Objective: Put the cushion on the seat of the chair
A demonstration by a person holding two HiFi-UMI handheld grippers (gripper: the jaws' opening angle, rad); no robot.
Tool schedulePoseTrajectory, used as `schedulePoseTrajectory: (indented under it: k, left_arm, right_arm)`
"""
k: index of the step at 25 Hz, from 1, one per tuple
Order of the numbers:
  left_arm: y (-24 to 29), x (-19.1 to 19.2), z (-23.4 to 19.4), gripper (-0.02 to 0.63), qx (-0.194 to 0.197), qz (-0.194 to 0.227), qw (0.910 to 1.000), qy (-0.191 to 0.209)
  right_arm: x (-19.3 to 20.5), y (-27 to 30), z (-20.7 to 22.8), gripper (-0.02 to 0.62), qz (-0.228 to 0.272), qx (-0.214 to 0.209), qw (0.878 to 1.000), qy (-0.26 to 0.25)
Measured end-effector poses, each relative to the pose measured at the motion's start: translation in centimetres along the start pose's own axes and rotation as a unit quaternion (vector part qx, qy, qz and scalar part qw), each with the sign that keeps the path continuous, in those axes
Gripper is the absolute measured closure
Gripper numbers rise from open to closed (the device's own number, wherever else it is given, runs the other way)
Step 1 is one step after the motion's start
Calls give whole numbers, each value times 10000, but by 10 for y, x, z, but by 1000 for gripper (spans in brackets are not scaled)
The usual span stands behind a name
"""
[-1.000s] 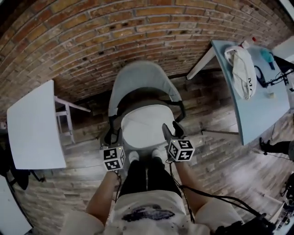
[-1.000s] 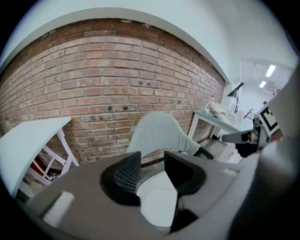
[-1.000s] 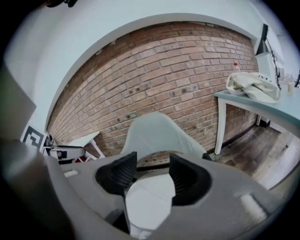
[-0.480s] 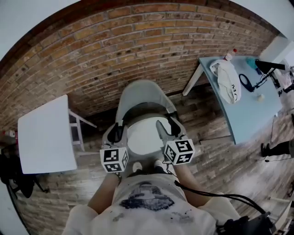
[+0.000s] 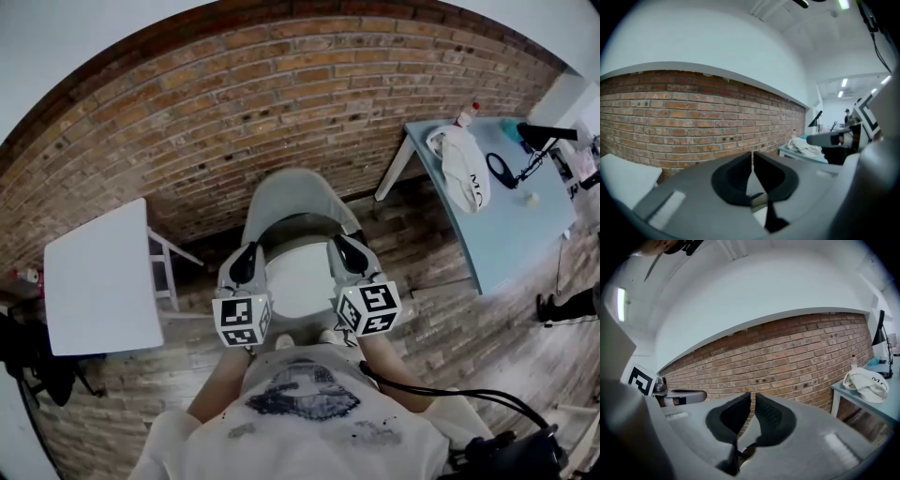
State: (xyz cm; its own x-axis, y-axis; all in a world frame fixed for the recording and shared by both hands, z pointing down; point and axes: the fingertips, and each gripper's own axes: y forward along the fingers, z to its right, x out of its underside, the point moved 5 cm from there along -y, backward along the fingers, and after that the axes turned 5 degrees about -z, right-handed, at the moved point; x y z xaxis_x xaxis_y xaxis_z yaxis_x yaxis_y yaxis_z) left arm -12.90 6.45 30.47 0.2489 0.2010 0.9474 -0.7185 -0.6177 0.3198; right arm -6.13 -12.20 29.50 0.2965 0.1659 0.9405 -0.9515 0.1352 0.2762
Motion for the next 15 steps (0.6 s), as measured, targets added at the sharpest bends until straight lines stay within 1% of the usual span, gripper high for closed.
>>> schedulePoseTrajectory:
  k: [1, 2, 11, 15]
  left_arm:
    - [1, -2, 0, 608, -4, 22, 10000, 8]
    - [3, -4, 0, 614, -8, 38, 10000, 12]
    - [8, -5, -2, 614, -50, -7, 10000, -53]
    - [11, -3, 3, 615, -29, -74, 10000, 43]
  right_arm:
    - [-1, 1, -1, 585, 10, -12, 10000, -21]
    - [-2, 2, -2, 594, 14, -30, 10000, -49]
    - [-4, 8, -1, 598, -127, -126, 9996, -203]
    - [-3, 9, 2, 598, -152, -153, 9996, -184]
